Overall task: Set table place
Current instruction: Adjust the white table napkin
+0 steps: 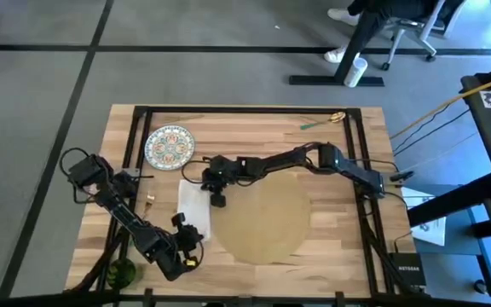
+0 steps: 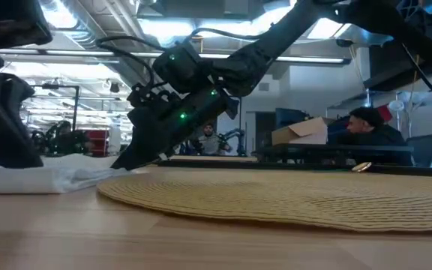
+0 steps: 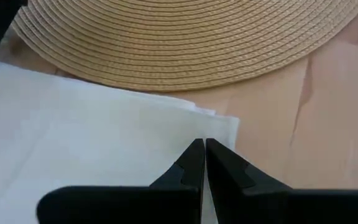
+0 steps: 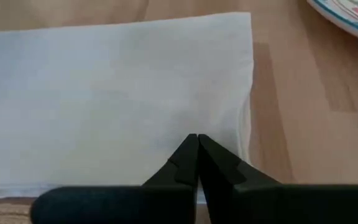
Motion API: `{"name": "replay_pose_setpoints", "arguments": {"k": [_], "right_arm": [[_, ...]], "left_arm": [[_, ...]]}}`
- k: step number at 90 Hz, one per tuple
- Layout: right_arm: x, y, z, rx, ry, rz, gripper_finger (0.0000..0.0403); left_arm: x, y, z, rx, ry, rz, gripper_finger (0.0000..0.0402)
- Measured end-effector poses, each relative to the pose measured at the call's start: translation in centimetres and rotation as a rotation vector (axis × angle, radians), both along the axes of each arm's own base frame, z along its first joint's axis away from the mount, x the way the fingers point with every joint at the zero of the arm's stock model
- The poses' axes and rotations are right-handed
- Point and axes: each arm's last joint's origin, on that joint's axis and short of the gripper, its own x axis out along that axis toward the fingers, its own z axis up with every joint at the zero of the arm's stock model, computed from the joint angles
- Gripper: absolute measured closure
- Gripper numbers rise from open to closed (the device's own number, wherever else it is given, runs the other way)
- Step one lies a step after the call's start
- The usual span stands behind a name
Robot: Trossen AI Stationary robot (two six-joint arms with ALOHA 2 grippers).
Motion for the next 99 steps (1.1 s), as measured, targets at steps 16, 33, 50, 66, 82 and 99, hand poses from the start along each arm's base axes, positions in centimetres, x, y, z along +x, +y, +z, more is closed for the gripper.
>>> {"name": "replay_pose_setpoints", "arguments": {"k": [16,33,50,66,82,99], "right_arm": [[0.0,-0.1,0.0,-0.001,0.0,-0.002,0.0403],[0.0,-0.7,0.0,0.014,0.004,-0.03,0.0403],[0.0,-0.7,0.0,0.013,0.004,-0.032,0.0403],[0.0,-0.7,0.0,0.012,0.004,-0.033,0.0403],[0.0,-0.8,0.0,0.012,0.004,-0.034,0.0403],[-0.1,-0.9,0.0,0.011,0.004,-0.036,0.0403]], "left_arm": [[0.1,-0.3,0.1,-0.023,0.018,-0.017,0.0402],[-0.3,-0.6,0.1,-0.036,0.024,-0.03,0.0402],[-0.6,-1.0,0.2,-0.051,0.019,-0.032,0.0402],[0.2,-1.9,1.5,-0.048,-0.001,-0.079,0.0402],[1.3,-2.4,3.0,-0.006,0.001,-0.123,0.0402],[0.2,-1.1,2.7,0.065,0.113,-0.025,0.0402]]}}
